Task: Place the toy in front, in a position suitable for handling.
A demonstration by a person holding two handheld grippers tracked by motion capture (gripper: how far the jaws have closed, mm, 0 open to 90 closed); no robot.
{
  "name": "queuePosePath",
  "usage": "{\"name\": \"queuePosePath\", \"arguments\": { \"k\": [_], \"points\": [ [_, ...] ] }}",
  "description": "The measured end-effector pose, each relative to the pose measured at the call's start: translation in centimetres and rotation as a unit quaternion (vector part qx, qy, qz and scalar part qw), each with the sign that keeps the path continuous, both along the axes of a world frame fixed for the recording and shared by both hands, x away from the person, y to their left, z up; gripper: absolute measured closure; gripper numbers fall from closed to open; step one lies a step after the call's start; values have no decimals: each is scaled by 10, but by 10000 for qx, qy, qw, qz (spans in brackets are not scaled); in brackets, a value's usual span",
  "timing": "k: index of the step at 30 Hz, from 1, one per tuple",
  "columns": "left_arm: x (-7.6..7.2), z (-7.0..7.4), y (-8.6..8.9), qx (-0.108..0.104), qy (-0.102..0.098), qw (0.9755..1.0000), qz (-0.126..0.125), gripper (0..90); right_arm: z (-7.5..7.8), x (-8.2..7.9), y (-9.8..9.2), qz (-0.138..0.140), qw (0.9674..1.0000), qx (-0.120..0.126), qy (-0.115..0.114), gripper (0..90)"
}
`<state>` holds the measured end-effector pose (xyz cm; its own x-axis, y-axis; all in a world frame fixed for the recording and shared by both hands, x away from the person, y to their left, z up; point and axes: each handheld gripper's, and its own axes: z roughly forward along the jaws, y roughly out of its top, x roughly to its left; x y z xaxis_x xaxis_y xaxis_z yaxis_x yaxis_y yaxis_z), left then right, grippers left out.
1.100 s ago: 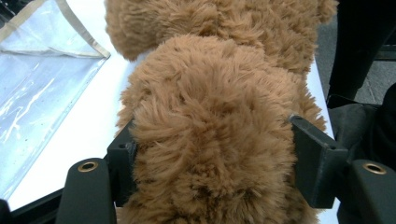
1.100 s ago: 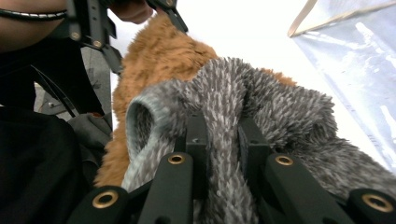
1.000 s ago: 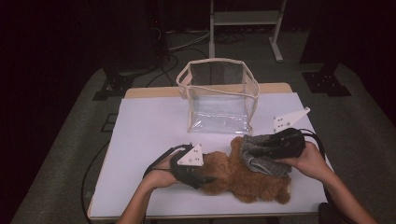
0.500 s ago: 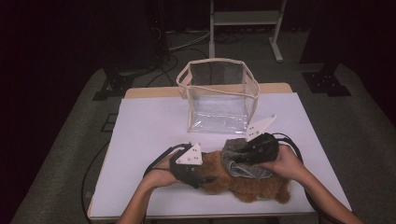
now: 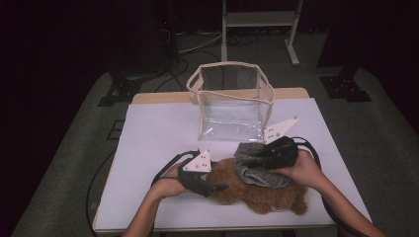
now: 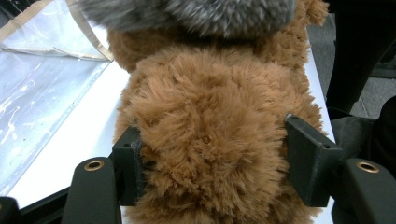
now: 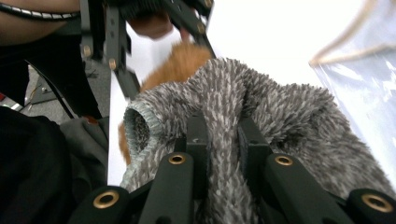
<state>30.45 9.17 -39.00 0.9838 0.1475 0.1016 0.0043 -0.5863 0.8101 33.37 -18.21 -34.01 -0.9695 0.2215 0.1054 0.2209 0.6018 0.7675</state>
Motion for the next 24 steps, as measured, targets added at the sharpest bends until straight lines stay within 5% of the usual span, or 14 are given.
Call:
{"name": "queuePosePath", "arguments": {
  "k": [5, 8, 15, 19, 24],
  "points": [
    [-2, 0, 1, 101, -87, 9999, 3, 339, -3, 5, 29, 237, 9994, -252, -6, 777],
    [-2, 0, 2, 47, -57, 10000, 34, 339, -6, 6, 21, 164, 9995, -259, 12, 777],
    [0, 0, 1, 12, -17, 10000, 72, 332, -7, -8, -36, -324, 9994, -105, 106, 777],
    [1, 0, 1, 22, -22, 10000, 89, 330, -13, -13, -80, -764, 9969, 5, 203, 776],
    [4, 1, 0, 72, 0, 9999, 81, 331, -14, -20, -111, -1144, 9932, 49, 230, 776]
  ]
}}
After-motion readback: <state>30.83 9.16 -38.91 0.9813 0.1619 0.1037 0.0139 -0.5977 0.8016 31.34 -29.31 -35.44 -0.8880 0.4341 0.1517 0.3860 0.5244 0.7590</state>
